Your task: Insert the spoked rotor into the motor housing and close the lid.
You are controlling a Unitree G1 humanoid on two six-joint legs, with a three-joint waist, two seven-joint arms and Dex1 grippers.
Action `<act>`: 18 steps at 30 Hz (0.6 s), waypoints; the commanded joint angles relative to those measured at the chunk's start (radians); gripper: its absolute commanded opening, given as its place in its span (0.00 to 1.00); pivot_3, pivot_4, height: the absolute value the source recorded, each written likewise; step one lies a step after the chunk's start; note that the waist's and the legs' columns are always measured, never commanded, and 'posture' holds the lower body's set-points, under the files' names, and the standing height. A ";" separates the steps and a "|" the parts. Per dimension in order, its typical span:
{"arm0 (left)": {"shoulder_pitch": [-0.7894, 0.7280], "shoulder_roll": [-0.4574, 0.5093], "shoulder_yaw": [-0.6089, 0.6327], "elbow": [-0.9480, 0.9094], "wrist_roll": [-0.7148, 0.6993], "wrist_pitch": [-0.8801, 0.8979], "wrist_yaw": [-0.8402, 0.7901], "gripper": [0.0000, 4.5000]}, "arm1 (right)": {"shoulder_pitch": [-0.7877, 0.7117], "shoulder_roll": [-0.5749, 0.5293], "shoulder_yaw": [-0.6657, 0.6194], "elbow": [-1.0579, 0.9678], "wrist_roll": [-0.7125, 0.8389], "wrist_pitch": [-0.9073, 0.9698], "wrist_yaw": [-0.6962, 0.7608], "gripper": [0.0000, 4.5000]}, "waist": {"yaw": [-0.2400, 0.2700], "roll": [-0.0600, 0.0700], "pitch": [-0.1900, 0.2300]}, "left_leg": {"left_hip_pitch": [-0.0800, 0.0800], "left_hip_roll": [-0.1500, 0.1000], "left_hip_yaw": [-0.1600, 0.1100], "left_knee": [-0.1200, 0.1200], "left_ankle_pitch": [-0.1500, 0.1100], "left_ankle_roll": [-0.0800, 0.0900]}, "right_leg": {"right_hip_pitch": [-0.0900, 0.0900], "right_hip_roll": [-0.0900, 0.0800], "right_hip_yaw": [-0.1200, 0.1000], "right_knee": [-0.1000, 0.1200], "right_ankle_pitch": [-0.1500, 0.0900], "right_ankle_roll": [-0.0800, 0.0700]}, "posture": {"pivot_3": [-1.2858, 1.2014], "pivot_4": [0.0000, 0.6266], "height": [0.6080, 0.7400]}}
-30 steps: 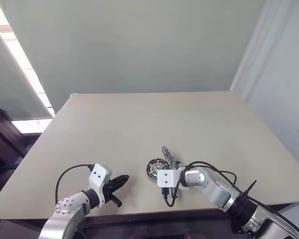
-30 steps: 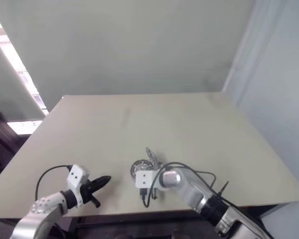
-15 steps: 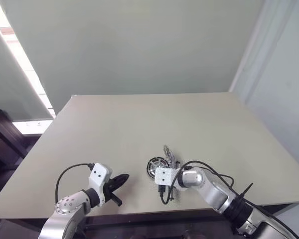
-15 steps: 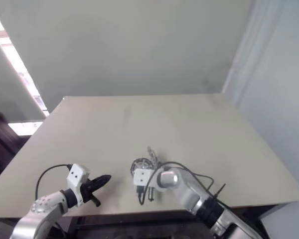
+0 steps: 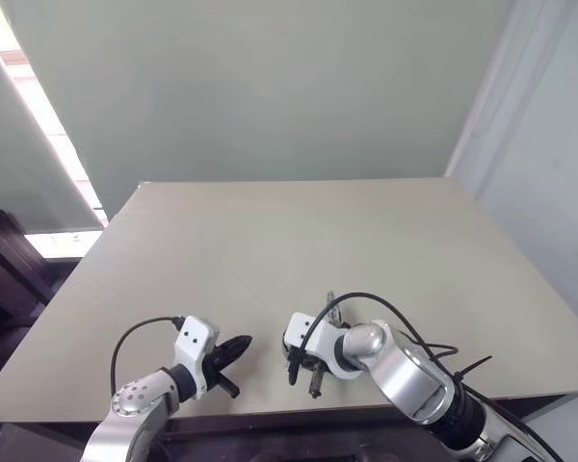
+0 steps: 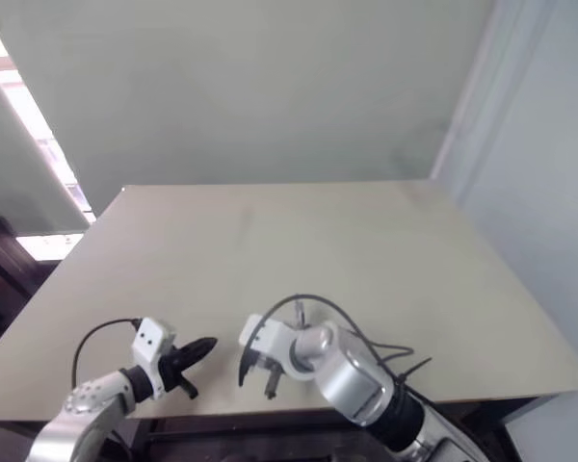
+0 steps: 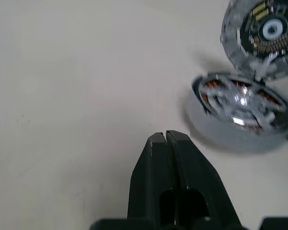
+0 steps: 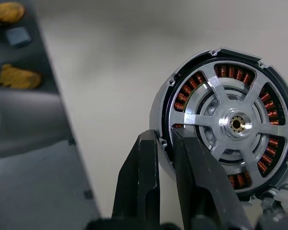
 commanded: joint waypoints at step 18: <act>0.007 0.014 0.004 -0.023 0.004 -0.012 -0.021 0.00 | -0.033 0.007 0.029 0.026 0.123 -0.166 -0.084 0.03 | -0.005 -0.001 0.000 | -0.014 0.001 0.000 0.001 0.000 0.000 | -0.013 0.000 0.000 0.000 0.001 0.001 | 0.52 0.00 1.00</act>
